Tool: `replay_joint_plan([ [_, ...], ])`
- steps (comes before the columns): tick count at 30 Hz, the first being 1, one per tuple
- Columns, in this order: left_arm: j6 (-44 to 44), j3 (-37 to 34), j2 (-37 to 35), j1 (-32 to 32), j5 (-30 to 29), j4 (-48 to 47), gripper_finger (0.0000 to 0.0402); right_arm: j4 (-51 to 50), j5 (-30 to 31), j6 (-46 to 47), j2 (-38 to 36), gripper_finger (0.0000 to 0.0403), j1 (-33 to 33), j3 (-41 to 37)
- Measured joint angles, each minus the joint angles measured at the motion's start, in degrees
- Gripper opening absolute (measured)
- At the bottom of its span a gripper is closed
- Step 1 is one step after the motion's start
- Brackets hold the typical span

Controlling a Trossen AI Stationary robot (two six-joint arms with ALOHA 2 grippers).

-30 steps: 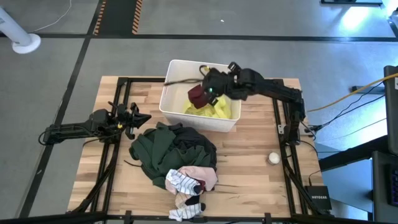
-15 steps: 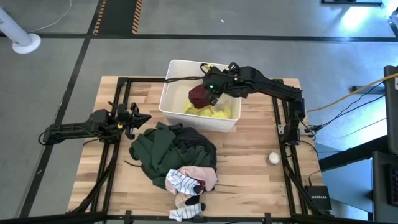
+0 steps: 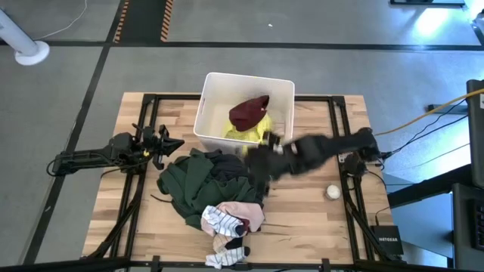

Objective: Sort clothes
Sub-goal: Put the pink stripe sock into the white bin

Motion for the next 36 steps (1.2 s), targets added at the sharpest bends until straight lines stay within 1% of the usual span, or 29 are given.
replay_joint_plan([
  [4, 0.01, 0.0, 0.0, -0.02, -0.02, -0.01, 0.0, 3.08, 0.65, 3.57, 2.26, 0.0195, 7.51, 0.0],
  [8, 1.21, 0.0, 0.0, -0.02, -0.02, -0.09, 0.0, 5.17, 3.29, 3.87, 6.06, 0.0195, 13.08, 0.0],
  [10, 1.22, 0.0, 0.0, -0.01, -0.02, -0.03, 0.0, 6.22, 2.89, 3.88, 8.11, 0.0195, 14.92, 0.0],
  [14, 1.17, 0.0, 0.0, -0.01, -0.04, 0.07, 0.0, 7.91, 0.05, 3.9, 12.46, 0.0195, 17.35, -0.02],
  [21, 0.9, 0.0, 0.0, 0.0, -0.04, 0.12, 0.0, 6.92, -3.4, 3.86, 17.8, 0.0195, 18.07, -0.02],
  [29, 0.79, 0.0, 0.0, 0.0, -0.07, 0.07, 0.0, 4.89, -0.06, 0.95, 19.33, 0.0195, 17.22, -0.02],
  [33, 1.0, 0.0, 0.0, 0.0, -0.09, 0.03, 0.0, 4.31, 0.04, 0.64, 19.59, 0.0195, 17.2, -0.06],
  [36, 1.2, 0.0, 0.0, 0.0, -0.13, -0.01, 0.0, 4.65, -0.79, 0.64, 19.97, 0.0186, 17.21, -0.02],
])
